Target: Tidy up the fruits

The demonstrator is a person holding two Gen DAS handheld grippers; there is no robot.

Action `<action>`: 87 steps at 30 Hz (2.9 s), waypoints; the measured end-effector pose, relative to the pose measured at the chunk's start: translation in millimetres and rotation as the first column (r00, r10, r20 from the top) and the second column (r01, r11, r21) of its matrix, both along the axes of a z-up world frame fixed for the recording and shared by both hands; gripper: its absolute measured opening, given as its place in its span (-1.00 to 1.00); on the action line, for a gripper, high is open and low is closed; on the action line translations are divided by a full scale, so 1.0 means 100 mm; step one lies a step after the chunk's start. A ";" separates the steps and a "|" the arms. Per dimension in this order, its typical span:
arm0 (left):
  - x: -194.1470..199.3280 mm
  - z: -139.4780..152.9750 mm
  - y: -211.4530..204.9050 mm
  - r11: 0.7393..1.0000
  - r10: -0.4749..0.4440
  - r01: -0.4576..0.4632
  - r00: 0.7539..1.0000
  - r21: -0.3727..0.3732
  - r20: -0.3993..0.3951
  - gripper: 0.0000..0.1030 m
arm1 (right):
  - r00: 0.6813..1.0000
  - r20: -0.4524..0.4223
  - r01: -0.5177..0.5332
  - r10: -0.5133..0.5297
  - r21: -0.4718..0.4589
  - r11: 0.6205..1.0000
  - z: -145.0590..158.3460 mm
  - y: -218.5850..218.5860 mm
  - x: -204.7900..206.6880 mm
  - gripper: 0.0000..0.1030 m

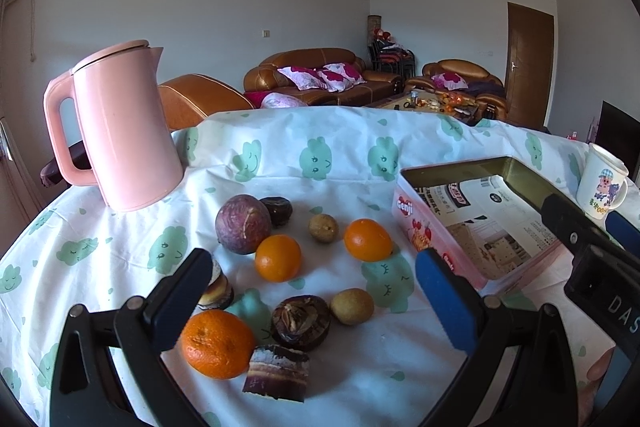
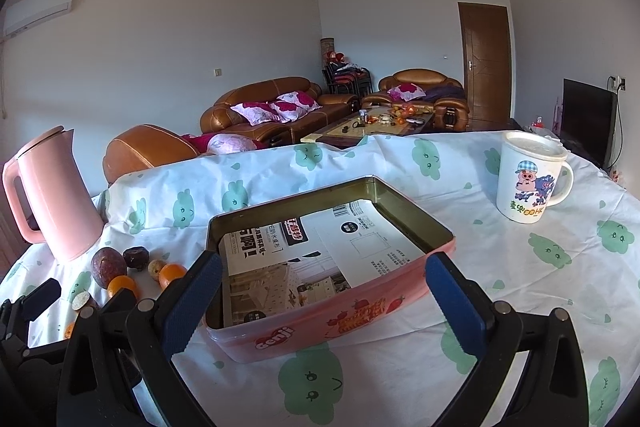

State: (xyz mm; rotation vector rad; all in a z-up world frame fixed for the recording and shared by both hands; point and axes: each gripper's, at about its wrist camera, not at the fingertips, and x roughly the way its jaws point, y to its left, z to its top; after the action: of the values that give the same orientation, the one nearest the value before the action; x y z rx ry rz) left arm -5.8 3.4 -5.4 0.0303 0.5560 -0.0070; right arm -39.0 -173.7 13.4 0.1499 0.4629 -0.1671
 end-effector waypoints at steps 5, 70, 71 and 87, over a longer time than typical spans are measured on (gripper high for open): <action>-0.01 0.01 0.02 1.000 0.014 -0.014 1.000 0.002 -0.005 1.00 | 1.000 -0.005 -0.019 0.019 0.009 1.000 0.00 0.01 -0.01 0.98; 0.10 -0.39 0.79 0.987 -0.145 0.113 0.936 -0.118 -0.321 -0.04 | 0.856 -0.099 -0.493 0.507 0.138 0.859 0.04 0.21 0.33 -0.10; 0.09 -0.38 0.79 0.987 -0.141 0.108 0.938 -0.121 -0.318 -0.04 | 0.862 -0.093 -0.484 0.498 0.140 0.864 0.06 0.17 0.33 -0.10; 0.29 0.22 -0.32 0.923 -0.371 0.349 0.919 -0.164 -0.134 -0.04 | 0.962 -0.145 -0.225 0.231 0.060 0.973 -0.05 -0.75 0.63 -0.10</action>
State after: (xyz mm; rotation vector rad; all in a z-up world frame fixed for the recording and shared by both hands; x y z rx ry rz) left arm 22.9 -28.7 16.9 -0.0025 0.7065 -0.4125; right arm 24.1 -249.1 8.1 0.1252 0.6317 0.0585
